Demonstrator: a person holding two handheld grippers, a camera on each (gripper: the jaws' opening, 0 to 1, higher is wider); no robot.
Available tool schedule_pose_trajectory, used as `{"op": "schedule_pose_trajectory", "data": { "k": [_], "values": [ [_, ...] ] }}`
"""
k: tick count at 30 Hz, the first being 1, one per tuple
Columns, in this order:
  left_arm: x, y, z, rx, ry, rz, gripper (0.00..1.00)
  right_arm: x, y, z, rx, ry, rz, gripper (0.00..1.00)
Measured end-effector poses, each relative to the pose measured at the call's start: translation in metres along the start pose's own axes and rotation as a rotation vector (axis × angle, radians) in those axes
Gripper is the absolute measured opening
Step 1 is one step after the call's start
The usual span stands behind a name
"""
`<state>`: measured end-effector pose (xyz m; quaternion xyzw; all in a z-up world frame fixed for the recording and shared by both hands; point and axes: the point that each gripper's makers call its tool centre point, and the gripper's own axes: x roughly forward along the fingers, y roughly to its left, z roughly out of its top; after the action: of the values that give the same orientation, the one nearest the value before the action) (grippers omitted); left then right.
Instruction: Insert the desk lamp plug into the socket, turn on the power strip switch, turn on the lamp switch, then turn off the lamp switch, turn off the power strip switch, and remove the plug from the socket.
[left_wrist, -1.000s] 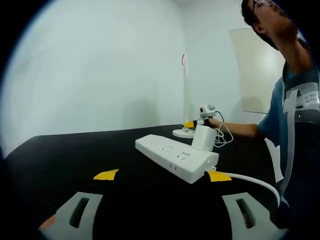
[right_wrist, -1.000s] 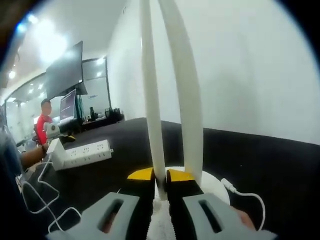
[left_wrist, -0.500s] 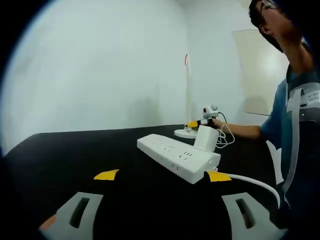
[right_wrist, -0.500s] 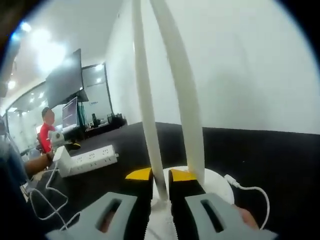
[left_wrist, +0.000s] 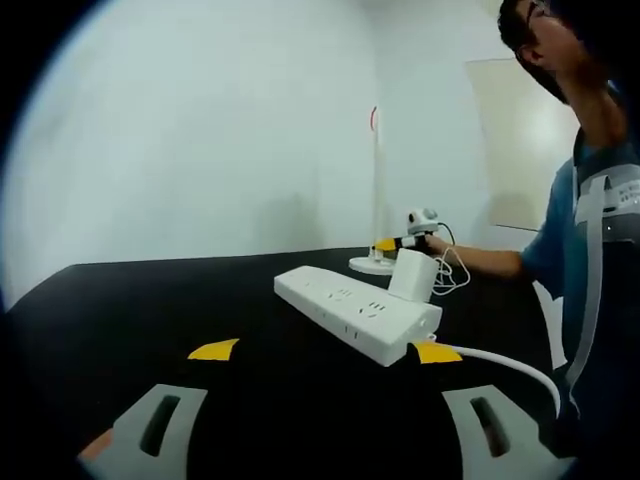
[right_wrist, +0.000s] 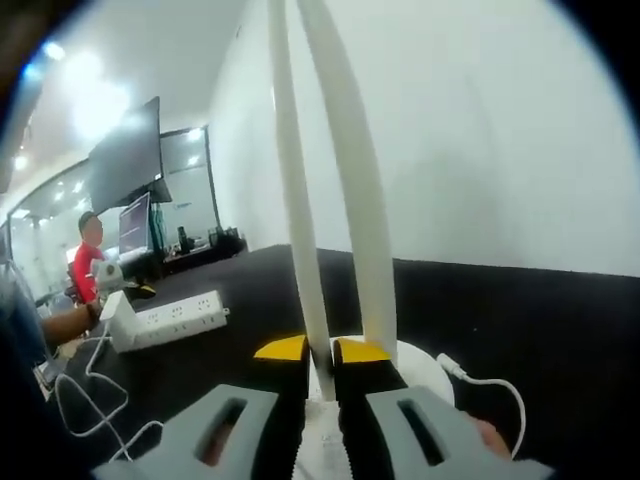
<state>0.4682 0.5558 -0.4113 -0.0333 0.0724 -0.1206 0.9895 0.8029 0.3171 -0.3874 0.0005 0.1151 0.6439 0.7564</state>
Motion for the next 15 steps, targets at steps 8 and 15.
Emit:
{"op": "schedule_pose_trajectory", "data": {
  "k": [8,15],
  "values": [
    [-0.0013,0.0023,0.0012,-0.014,-0.005,0.013,0.61,-0.0008,-0.0030,0.0000,-0.054,0.011,-0.029,0.11],
    [-0.0010,0.0030,0.0004,-0.013,-0.003,0.015,0.60,-0.0005,-0.0002,-0.0005,-0.004,-0.005,-0.001,0.12]
  ]
}}
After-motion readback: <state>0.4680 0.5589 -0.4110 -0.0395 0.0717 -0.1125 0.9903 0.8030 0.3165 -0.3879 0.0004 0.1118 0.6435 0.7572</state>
